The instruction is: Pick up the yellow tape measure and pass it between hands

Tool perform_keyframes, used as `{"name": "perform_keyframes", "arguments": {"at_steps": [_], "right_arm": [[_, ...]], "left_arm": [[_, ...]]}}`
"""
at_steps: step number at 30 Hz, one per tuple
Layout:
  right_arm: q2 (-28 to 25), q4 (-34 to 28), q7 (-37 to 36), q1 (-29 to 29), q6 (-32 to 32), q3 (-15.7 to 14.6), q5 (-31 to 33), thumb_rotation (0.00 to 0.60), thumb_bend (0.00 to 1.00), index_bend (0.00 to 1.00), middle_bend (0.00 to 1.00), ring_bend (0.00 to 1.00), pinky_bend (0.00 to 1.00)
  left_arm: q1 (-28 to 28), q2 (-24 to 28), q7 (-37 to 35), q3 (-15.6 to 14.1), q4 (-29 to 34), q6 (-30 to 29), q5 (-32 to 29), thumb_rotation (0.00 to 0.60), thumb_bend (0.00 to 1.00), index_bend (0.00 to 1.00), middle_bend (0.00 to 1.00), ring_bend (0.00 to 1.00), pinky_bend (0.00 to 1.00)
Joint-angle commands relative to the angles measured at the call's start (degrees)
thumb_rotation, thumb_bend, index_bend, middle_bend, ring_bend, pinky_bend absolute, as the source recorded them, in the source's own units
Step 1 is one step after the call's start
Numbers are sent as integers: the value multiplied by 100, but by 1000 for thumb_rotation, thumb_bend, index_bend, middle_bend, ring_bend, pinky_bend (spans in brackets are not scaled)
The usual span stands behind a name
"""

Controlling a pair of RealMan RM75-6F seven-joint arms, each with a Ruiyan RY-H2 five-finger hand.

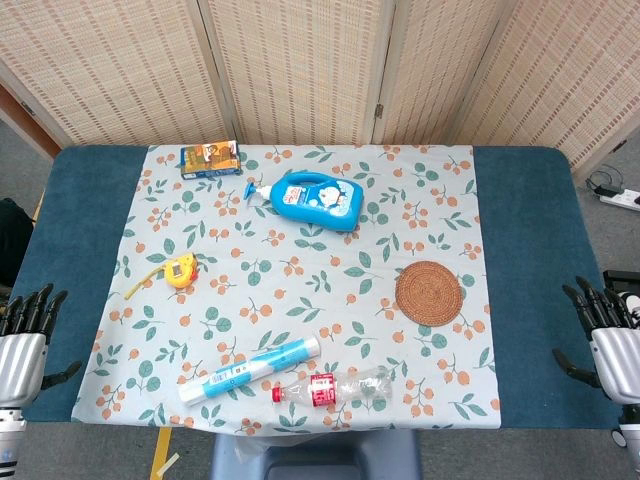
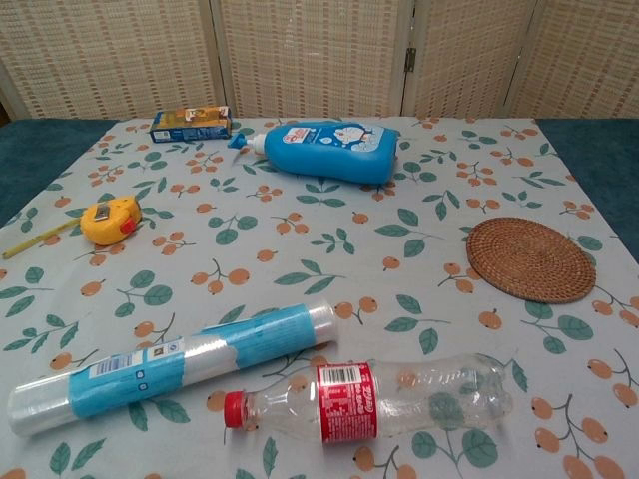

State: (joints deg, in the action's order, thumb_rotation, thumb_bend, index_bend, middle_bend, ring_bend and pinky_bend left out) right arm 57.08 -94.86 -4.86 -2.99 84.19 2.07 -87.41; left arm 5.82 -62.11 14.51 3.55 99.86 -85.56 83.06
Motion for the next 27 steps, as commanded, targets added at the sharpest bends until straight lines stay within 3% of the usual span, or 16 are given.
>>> {"name": "perform_keyframes", "arguments": {"at_steps": [1, 17, 27], "right_arm": [[-3, 13, -9, -6, 18, 13, -9, 600, 317, 43, 28, 85, 0], [-32, 78, -94, 9, 74, 29, -28, 600, 317, 43, 29, 85, 0], [-102, 3, -54, -46, 54, 43, -96, 600, 317, 44, 29, 86, 0]], "left_arm": [[9, -4, 19, -13, 7, 30, -2, 600, 138, 99, 49, 62, 0], [310, 72, 33, 132, 58, 301, 78, 600, 138, 96, 49, 62, 0], [1221, 13, -536, 540, -190, 1481, -254, 600, 138, 97, 49, 62, 0]]}}
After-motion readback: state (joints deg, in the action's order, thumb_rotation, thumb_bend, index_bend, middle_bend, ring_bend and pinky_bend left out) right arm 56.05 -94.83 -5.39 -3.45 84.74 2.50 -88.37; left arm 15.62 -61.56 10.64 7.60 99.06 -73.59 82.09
